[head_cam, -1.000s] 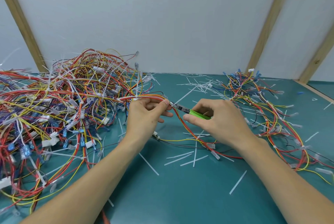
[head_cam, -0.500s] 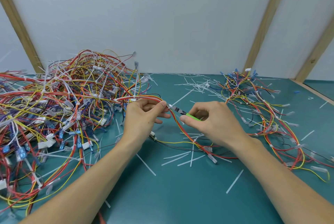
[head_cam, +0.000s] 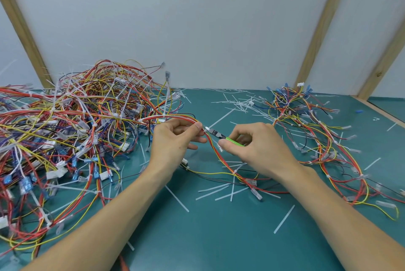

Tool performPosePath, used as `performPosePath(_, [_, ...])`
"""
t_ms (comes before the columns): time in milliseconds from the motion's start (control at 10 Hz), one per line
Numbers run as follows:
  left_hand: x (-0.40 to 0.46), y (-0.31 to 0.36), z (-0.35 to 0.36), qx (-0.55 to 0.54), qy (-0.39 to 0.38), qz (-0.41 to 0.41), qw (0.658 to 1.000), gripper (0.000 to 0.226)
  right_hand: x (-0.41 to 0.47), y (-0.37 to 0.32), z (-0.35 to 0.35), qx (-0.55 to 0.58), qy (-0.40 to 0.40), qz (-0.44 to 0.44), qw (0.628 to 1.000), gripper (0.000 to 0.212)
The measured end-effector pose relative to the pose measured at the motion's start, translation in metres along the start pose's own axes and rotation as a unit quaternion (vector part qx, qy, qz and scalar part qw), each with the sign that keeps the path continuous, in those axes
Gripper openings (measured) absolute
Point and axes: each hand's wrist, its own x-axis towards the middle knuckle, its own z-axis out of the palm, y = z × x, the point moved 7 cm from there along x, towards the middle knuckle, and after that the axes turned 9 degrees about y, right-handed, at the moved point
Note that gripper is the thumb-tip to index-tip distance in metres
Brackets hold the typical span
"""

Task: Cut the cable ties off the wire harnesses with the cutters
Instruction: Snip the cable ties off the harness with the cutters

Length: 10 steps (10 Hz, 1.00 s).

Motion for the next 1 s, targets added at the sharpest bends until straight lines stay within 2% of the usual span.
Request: performPosePath(1000, [-0.0005, 0.0001, 0.0009, -0.002, -0.01, 0.001, 1.0, 0.006, 0.0001, 0.0005, -0.0015, 0.001, -0.002, 0.009, 1.0, 0.033])
